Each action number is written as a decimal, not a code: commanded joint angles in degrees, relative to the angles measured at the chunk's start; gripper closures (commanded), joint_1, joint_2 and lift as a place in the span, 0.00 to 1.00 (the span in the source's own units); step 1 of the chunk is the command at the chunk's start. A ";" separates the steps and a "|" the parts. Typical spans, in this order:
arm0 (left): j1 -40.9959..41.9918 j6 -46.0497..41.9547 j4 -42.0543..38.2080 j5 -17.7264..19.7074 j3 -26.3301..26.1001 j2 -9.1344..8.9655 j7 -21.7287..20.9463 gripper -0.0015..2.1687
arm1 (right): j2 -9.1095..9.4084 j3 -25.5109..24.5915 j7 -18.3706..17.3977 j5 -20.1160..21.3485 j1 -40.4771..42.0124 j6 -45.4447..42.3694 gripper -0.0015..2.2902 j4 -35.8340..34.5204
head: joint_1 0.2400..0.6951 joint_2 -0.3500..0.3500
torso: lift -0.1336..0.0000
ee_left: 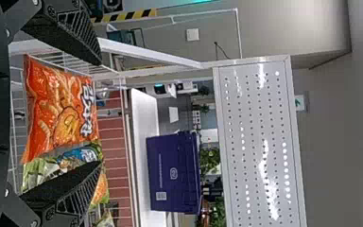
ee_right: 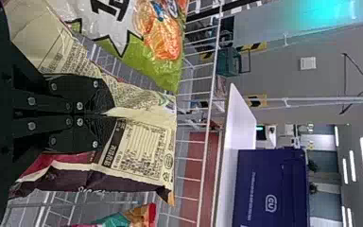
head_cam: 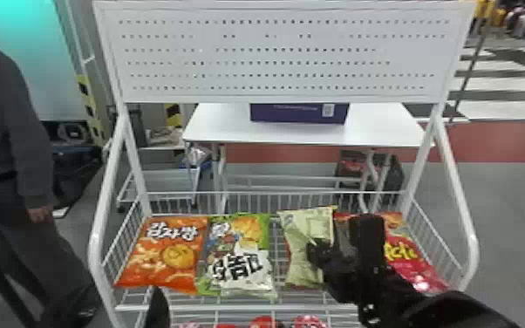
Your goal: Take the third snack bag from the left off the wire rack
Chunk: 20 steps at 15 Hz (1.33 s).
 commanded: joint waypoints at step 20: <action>-0.88 -0.17 0.72 0.06 0.41 -0.01 0.89 0.07 | -13.70 -25.86 0.93 -12.90 48.99 -34.60 0.98 -34.50 | 0.57 0.50 | 1.00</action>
